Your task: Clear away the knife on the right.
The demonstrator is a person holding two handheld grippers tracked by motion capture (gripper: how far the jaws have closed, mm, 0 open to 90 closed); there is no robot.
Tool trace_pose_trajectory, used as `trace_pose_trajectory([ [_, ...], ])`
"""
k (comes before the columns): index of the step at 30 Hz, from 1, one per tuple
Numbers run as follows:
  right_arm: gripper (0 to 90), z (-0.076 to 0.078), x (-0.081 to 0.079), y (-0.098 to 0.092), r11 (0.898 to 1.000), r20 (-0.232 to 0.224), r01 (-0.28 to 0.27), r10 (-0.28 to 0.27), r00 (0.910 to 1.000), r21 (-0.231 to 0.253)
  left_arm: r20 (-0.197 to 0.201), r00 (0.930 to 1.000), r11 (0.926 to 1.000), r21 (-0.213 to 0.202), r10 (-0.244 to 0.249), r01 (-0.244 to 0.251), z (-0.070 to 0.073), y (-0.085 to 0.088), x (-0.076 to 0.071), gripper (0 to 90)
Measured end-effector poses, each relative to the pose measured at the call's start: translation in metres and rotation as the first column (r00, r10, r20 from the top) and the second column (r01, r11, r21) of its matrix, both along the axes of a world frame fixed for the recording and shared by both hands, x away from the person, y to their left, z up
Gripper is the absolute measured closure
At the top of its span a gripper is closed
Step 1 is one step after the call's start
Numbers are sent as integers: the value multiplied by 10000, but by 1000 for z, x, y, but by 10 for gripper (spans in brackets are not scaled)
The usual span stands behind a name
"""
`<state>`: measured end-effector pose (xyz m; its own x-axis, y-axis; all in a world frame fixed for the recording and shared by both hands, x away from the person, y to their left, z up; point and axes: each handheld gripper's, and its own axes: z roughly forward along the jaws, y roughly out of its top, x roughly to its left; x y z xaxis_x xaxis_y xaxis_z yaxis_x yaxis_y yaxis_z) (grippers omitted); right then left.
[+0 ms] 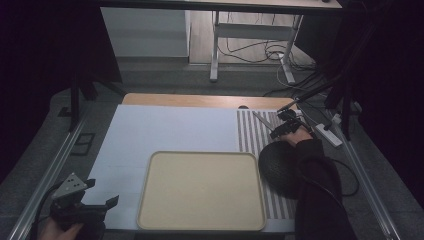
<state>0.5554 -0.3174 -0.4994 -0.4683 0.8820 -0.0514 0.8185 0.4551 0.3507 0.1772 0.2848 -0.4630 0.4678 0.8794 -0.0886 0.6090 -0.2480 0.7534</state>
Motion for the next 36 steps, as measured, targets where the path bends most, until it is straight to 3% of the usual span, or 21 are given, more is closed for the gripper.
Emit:
trace_pose_trajectory([
  [3, 459, 4, -2, -2, 9992, 17, -366, 366, 9993, 127, -5, 10000, 10000, 7, 1, -1, 0, 0, 0, 32],
  [5, 543, 5, -3, 0, 9986, -73, -523, 524, 9986, 113, -8, 10000, 10000, 8, -1, 1, 0, 0, 0, 32],
  [7, 787, 7, -3, 0, 9981, -172, -598, 600, 9980, 170, -9, 10000, 10000, 55, -20, 20, 0, 0, 0, 32],
  [16, 803, 7, -5, -2, 9948, -50, -987, 988, 9951, 259, -6, 10000, 10000, 56, -23, 23, 0, -1, 0, 32],
  [23, 803, 10, -4, 2, 9934, 359, -980, 960, 9947, 593, 4, 10000, 10000, 8, -25, 25, 0, 0, 0, 32],
  [24, 804, 12, -4, 6, 9915, 469, -1001, 964, 9942, 835, 3, 10000, 10000, 5, -18, 18, 0, 0, 0, 32],
  [28, 803, 13, -3, 17, 9868, 722, -1219, 1146, 9908, 1064, 7, 10000, 10000, 16, -28, 28, 0, 0, 0, 32],
  [36, 803, 15, -3, 43, 9763, 996, -1726, 1603, 9820, 1303, 7, 10000, 10000, 15, -26, 26, 0, 0, 0, 32],
])
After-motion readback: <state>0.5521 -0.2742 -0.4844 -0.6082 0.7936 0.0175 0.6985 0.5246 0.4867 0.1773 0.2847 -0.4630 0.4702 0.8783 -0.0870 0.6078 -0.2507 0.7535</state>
